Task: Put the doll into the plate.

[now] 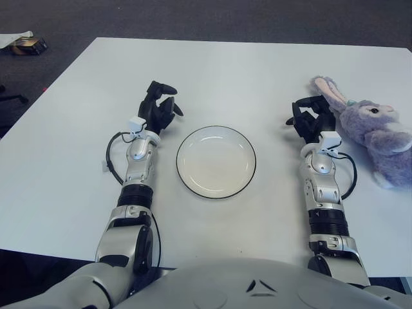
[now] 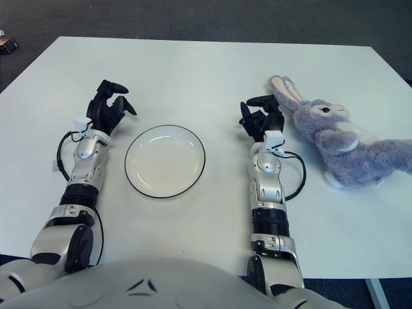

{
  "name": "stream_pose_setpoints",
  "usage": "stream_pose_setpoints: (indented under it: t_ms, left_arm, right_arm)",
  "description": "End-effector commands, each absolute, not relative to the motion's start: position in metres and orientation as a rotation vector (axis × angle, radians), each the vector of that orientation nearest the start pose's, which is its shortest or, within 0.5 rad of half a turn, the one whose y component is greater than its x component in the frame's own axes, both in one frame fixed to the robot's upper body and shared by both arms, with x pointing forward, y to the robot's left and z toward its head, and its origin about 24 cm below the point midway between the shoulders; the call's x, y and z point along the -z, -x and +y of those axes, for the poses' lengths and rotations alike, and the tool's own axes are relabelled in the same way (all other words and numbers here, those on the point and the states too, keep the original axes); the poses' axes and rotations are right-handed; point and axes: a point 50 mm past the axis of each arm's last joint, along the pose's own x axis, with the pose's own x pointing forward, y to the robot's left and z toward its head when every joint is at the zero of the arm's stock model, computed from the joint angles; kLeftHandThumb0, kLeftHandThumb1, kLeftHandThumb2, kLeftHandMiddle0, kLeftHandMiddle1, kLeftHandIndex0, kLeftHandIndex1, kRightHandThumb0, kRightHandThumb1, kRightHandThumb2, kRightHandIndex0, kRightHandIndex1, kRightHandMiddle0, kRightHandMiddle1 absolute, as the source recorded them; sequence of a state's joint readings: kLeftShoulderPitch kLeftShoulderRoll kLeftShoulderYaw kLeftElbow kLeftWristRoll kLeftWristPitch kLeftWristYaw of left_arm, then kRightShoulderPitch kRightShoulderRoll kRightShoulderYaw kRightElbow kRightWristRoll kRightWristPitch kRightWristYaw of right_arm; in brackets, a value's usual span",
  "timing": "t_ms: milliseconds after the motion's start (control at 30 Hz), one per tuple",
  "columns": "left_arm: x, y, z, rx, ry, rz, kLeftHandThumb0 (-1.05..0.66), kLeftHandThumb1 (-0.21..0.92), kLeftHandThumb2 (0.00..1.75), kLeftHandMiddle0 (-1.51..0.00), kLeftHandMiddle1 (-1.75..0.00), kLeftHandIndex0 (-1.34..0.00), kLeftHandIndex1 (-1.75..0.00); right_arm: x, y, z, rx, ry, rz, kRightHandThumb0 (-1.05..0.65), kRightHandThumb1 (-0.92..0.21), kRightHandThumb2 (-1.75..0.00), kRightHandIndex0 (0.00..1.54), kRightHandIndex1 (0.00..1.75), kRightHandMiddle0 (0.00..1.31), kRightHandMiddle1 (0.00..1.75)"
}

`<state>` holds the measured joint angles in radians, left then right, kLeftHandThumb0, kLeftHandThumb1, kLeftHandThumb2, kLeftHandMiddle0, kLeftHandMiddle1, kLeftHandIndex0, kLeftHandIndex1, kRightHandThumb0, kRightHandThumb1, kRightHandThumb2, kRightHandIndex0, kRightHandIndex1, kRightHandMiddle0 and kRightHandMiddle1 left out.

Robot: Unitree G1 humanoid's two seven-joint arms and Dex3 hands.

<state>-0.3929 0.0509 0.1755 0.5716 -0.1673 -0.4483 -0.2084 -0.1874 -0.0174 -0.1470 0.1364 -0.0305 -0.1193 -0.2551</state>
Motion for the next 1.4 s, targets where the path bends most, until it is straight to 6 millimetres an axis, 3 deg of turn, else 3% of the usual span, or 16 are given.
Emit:
stream_pose_setpoints:
  t_ms: [0, 900, 1133, 1333, 1367]
  left_arm:
    - [-0.033, -0.304, 0.167, 0.061, 0.166, -0.185, -0.35, 0.92, 0.39, -0.8, -1.75, -0.34, -1.61]
    - [-0.035, -0.304, 0.169, 0.058, 0.177, -0.195, -0.35, 0.92, 0.39, -0.81, -1.75, -0.34, -1.61]
    - [-0.037, -0.306, 0.171, 0.051, 0.168, -0.2, -0.35, 0.92, 0.39, -0.81, -1.75, -0.34, -1.61]
    - [-0.037, -0.306, 0.171, 0.05, 0.167, -0.2, -0.35, 0.92, 0.39, -0.81, -1.75, -0.33, -1.61]
    - [-0.04, -0.308, 0.174, 0.048, 0.152, -0.212, -0.35, 0.92, 0.39, -0.81, -1.75, -0.33, -1.61]
  right_arm:
    - [-0.05, -0.273, -0.185, 0.365, 0.0, -0.087, -0.36, -0.92, -0.28, 0.8, 1.48, 0.45, 1.49]
    - [-0.056, -0.276, -0.188, 0.347, 0.027, -0.105, -0.36, -0.92, -0.28, 0.8, 1.5, 0.46, 1.49]
    - [-0.068, -0.283, -0.191, 0.343, 0.191, -0.153, -0.36, -0.92, -0.28, 0.8, 1.5, 0.46, 1.48]
    - [-0.069, -0.283, -0.191, 0.346, 0.204, -0.155, -0.36, -0.92, -0.28, 0.79, 1.51, 0.46, 1.48]
    - [-0.08, -0.287, -0.193, 0.358, 0.271, -0.187, -0.36, -0.92, -0.28, 0.79, 1.51, 0.46, 1.48]
